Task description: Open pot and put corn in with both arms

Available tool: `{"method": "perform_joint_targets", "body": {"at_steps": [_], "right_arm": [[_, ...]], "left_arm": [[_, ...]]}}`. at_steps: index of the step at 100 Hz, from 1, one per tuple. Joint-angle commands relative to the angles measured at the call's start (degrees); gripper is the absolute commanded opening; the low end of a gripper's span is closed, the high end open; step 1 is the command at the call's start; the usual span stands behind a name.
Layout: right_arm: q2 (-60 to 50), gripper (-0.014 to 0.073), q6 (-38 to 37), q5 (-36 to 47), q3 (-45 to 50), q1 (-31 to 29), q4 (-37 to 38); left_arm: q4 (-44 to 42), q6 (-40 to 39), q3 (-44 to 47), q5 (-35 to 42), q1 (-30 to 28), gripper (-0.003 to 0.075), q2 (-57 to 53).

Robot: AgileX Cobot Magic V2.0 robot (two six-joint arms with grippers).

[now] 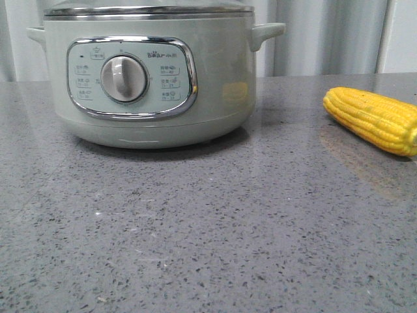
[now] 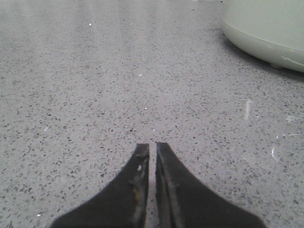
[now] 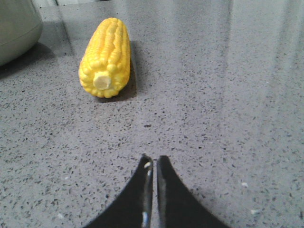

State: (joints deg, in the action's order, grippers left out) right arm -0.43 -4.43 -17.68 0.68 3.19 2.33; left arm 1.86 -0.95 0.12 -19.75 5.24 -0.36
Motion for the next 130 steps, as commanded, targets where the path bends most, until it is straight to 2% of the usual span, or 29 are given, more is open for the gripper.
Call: {"method": "perform_joint_targets", "body": {"at_steps": [1,71,107,130], "right_arm": [[-1.4,-0.0074,0.2,1.5,1.1,-0.3,0.8],[-1.4,-0.0074,0.2,3.4,1.1,-0.3,0.8],[-1.4,-0.0074,0.2,15.1,1.1,-0.3,0.7],[-1.4,-0.0074,0.2,16.8,1.1,-0.3,0.7]], "left_arm": [[0.6,-0.4,0.3,0.9,-0.1,-0.002,-1.8],[0.6,-0.4,0.3,0.9,-0.1,-0.002,-1.8],[0.6,-0.4,0.3,0.9,-0.1,-0.002,-1.8],[0.6,-0.4,0.3,0.9,-0.1,-0.002,-1.8]]}}
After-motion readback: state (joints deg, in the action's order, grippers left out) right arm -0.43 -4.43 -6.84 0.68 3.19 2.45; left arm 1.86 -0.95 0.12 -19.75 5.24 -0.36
